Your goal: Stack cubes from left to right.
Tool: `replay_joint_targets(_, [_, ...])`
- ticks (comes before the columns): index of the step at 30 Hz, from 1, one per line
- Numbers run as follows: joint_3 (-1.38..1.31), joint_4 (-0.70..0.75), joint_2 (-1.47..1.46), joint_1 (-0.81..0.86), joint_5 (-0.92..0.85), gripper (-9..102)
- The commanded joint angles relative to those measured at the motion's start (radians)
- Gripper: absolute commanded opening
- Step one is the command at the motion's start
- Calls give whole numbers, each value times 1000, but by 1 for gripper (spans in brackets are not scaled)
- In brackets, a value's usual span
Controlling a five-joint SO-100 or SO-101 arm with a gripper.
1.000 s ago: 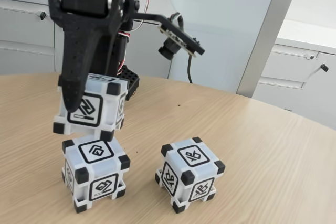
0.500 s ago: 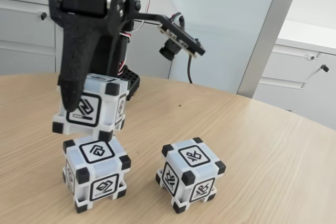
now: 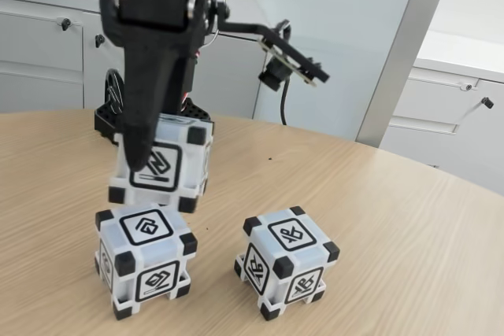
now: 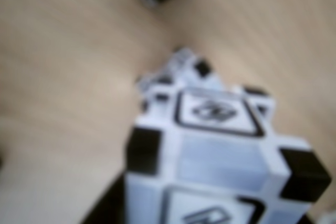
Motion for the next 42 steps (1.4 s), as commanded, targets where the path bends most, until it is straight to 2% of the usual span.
replay_joint_targets(1, [-26,-11,6,3,12,14])
replay_joint_targets(9, [-28,-11,-86,3,5,13])
replay_joint_targets(19, [-34,-11,-69,5,9,13])
replay_joint_targets(27, [-184,-11,-100,15,54,14])
replay_joint_targets(42, [-187,-11,-229,18,9,13])
